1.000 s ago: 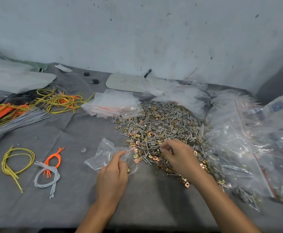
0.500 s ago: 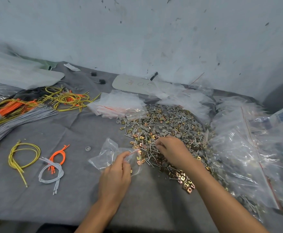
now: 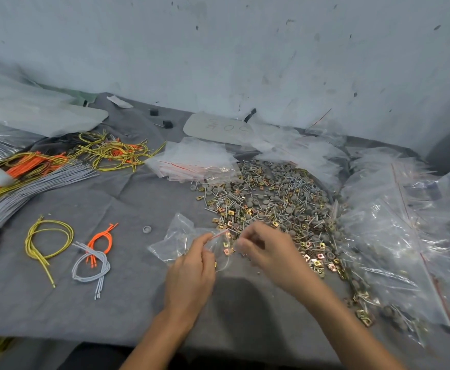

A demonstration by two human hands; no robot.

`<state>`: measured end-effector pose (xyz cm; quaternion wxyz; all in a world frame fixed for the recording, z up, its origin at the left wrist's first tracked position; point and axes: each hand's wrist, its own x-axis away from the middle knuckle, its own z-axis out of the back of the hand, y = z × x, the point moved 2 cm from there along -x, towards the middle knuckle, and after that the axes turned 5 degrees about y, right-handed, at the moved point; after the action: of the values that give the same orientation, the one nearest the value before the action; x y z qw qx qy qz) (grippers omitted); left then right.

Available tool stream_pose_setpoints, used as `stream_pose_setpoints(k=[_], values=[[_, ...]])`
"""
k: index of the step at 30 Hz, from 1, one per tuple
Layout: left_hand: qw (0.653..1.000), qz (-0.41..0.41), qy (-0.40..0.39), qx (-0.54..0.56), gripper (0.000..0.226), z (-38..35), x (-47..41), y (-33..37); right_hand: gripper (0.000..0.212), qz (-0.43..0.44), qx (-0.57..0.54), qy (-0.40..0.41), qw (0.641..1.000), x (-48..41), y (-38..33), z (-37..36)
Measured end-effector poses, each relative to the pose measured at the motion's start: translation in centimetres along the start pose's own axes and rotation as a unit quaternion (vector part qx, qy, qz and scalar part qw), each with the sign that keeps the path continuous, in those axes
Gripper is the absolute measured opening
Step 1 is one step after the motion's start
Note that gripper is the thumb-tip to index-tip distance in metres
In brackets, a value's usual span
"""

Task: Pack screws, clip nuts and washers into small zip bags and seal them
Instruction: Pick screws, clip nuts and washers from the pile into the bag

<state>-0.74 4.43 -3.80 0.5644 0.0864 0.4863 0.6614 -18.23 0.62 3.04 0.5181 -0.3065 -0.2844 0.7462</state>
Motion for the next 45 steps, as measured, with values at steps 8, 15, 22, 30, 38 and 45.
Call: stream_pose_setpoints(k=[8,15,22,30,38,45], values=[[1.000,-0.022,0.011,-0.002,0.049,0.1,0.0,0.3,0.014,0.090,0.192,0.045,0.976,1.0,-1.1,-4.9],[1.000,-0.010,0.014,0.002,0.046,0.0,0.0,0.0,0.019,0.077,0.151,0.115,0.979,0.6,0.6,-3.4],[1.000,-0.001,0.009,0.004,0.050,0.1,-0.1,0.3,0.008,-0.049,0.261,0.095,0.959,-0.8,6.4,2.4],[1.000,0.008,-0.013,0.002,0.048,0.5,-0.1,0.7,0.018,-0.034,0.286,0.061,0.956,-1.8,6.6,2.1],[0.999,0.028,-0.022,0.012,0.045,0.7,-0.1,1.1,0.025,-0.012,0.323,0.050,0.945,-2.7,6.6,2.2],[0.999,0.045,-0.018,0.017,0.035,0.1,0.0,0.7,0.017,0.024,0.168,0.131,0.977,-0.6,3.1,1.2]])
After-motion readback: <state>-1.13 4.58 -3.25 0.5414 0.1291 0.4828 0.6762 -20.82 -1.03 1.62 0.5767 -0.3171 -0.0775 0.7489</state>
